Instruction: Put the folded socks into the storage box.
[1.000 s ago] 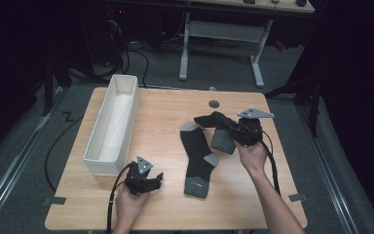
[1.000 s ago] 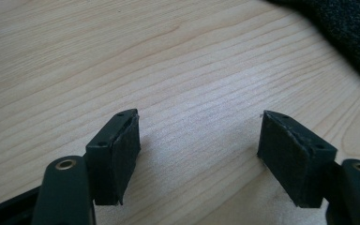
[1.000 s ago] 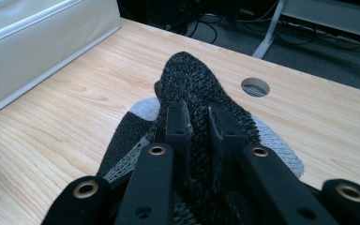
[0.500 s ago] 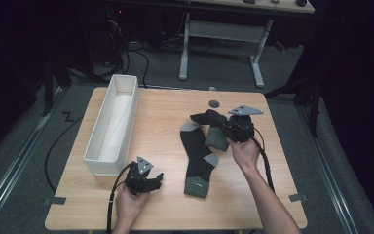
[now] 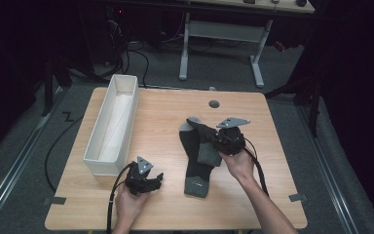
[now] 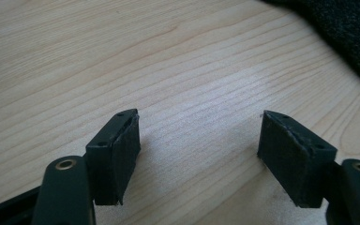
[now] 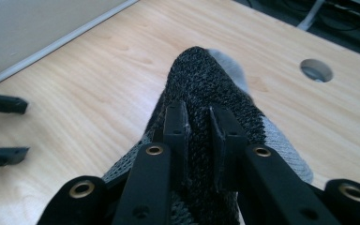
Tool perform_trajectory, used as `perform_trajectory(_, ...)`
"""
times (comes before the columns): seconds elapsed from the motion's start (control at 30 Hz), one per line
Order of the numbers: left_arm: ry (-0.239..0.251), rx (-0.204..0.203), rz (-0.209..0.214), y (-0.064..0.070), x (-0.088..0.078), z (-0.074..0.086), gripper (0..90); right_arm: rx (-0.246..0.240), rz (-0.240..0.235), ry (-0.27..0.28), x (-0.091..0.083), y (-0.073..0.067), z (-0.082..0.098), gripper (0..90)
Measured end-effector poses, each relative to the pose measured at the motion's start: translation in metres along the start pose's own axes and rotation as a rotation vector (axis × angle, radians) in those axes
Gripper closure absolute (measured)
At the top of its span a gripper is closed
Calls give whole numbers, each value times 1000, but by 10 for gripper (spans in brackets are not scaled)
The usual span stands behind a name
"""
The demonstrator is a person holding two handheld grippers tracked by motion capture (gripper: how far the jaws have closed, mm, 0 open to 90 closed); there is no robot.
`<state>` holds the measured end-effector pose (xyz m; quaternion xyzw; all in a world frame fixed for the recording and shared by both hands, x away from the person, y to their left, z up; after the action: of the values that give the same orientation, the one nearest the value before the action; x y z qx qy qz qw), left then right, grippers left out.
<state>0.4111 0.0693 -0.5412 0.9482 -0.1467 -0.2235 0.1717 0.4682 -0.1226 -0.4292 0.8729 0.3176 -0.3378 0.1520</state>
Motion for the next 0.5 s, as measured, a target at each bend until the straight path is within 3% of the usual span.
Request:
perform_trajectory(0.3, 0, 1, 0, 0, 0, 0, 298, -15, -49, -30, 3, -18, 17, 779)
perform_trajectory(0.5, 0, 1, 0, 0, 0, 0, 298, -12, -66, -40, 6, -23, 25, 779)
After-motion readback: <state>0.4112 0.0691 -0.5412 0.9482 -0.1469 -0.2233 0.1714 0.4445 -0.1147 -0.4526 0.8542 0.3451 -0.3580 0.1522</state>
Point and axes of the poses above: each handheld gripper's, and its own axes: x roughly forward along the jaws, z roughly out of its underside, y roughly to its right, the point moved 7 cm from there along x, roughly forward along the jaws, and after that the axes turned 3 degrees about -y, right-handed, at the moved point
